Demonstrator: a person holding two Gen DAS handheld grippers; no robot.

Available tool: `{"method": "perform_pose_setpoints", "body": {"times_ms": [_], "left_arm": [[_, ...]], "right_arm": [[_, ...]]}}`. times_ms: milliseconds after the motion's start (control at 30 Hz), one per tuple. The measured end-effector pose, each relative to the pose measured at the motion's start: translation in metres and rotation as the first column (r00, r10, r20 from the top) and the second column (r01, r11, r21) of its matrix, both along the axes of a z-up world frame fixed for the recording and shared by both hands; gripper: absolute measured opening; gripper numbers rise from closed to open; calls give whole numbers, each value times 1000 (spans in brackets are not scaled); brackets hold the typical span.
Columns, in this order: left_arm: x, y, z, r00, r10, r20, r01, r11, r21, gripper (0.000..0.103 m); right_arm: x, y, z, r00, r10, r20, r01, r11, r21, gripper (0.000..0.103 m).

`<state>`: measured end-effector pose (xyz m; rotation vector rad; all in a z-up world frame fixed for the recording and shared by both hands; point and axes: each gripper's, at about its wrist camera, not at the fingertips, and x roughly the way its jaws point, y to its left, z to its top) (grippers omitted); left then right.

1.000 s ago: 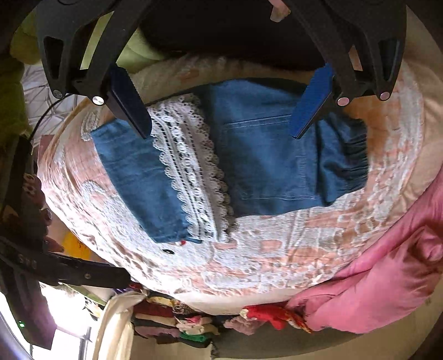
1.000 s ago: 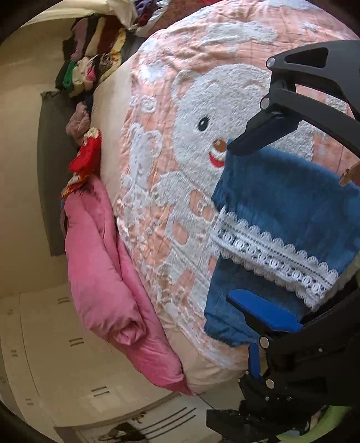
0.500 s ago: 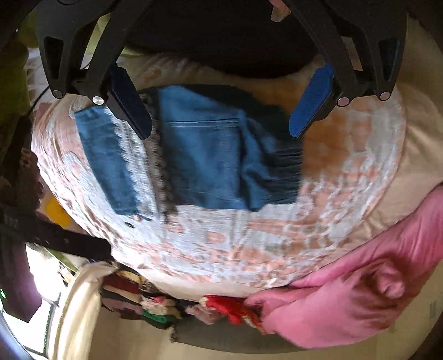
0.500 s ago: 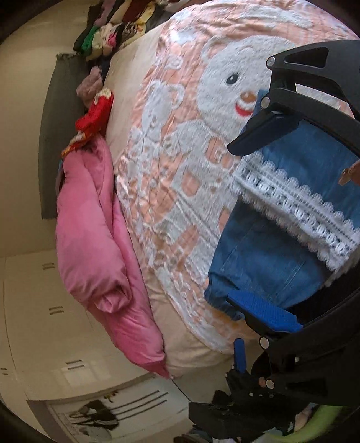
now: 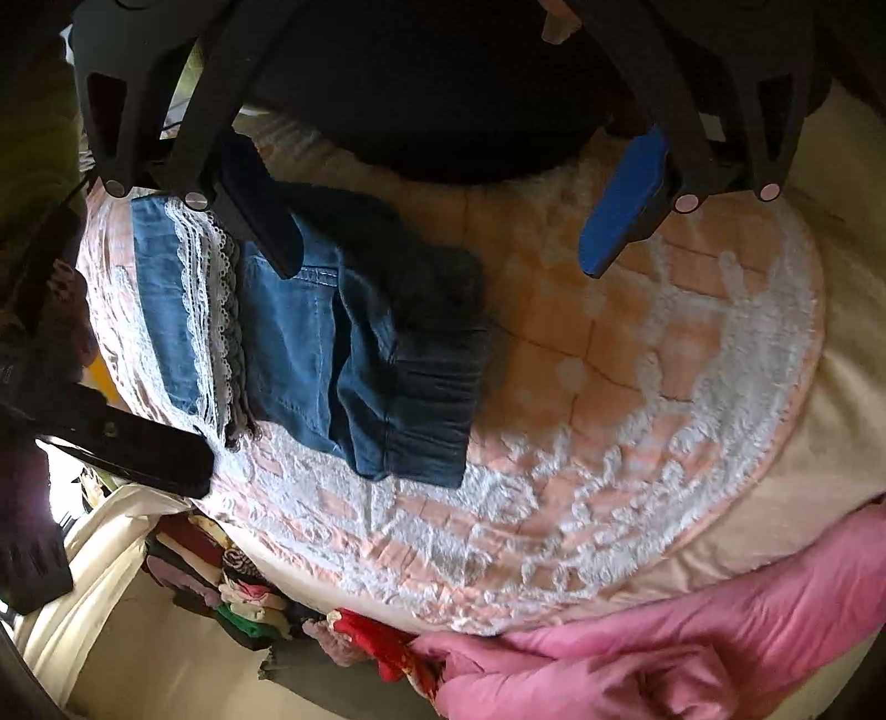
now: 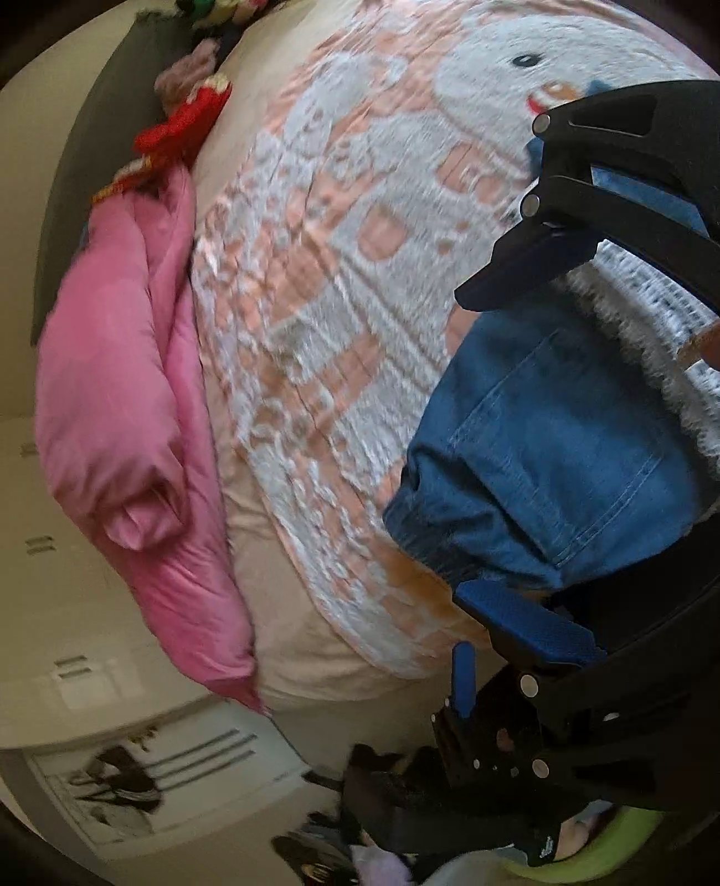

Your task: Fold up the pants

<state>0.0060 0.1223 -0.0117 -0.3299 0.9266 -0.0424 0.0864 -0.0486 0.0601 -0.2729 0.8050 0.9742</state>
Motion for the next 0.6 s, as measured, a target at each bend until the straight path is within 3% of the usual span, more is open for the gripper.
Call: {"method": "perform_pose_setpoints", "body": {"times_ms": [200, 300, 367, 433, 600], "left_arm": [[16, -5, -9, 999, -37, -3, 37, 997, -74, 93], [23, -7, -14, 999, -47, -9, 46, 996, -72, 92], [29, -7, -22, 998, -49, -28, 46, 996, -82, 71], [33, -7, -33, 997, -59, -55, 52, 991, -126, 57], [31, -7, -35, 997, -62, -54, 54, 989, -137, 56]], "right_arm": [[12, 36, -19, 994, 88, -57, -92, 994, -59, 97], [18, 52, -31, 990, 115, -78, -122, 988, -94, 97], [21, 62, -39, 989, 122, -89, -132, 984, -119, 97], [23, 72, -47, 986, 134, -104, -148, 979, -143, 97], [27, 91, -67, 976, 162, -149, -186, 968, -167, 97]]}}
